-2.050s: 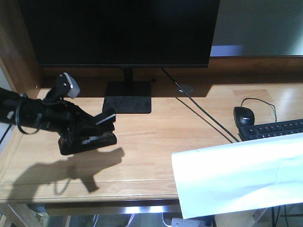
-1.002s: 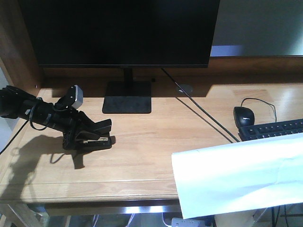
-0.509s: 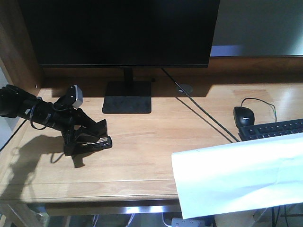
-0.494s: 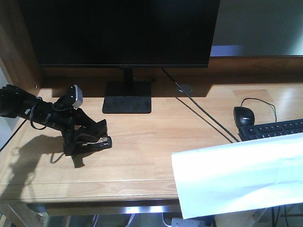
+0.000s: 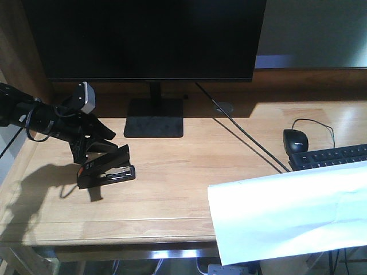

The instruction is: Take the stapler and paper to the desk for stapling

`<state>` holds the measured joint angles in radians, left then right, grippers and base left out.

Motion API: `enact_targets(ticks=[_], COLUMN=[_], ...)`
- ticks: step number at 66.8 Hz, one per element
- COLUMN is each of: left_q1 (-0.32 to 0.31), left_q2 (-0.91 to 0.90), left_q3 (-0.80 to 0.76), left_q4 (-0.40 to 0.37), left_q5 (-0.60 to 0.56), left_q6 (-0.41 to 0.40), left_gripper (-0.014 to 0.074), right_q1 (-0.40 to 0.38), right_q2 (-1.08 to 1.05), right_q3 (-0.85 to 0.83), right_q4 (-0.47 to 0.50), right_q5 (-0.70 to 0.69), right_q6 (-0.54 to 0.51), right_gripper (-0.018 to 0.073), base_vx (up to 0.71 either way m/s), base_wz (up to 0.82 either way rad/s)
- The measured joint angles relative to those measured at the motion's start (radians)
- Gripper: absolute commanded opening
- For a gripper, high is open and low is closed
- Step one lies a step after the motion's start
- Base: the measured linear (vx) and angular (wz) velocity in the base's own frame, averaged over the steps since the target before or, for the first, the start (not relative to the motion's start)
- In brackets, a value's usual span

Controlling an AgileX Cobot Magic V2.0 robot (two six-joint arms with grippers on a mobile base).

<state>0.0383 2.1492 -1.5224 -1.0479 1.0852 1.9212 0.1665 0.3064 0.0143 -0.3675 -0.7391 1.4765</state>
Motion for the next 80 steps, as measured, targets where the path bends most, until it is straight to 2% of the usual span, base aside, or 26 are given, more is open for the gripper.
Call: enact_targets(ticks=[11, 27, 80], left_q1=[-0.019, -0.055, -0.056], left_q2=[0.000, 0.000, 0.000], left_q3=[0.000, 0.000, 0.000], left_q4=[0.041, 0.064, 0.068], left_q5=[-0.002, -0.021, -0.028], left_q6=[0.000, -0.002, -0.023], left_gripper=[-0.0010, -0.0008, -0.0007], right_q1=[0.000, 0.000, 0.000], right_q2=[0.000, 0.000, 0.000], right_q3=[0.000, 0.000, 0.000], right_q4=[0.000, 0.000, 0.000], right_q5=[0.000, 0.000, 0.000], right_q6=[0.000, 0.000, 0.000], right_gripper=[-0.0005, -0.0005, -0.0005], base_vx=[0.00, 0.00, 0.00], base_wz=[0.00, 0.00, 0.00])
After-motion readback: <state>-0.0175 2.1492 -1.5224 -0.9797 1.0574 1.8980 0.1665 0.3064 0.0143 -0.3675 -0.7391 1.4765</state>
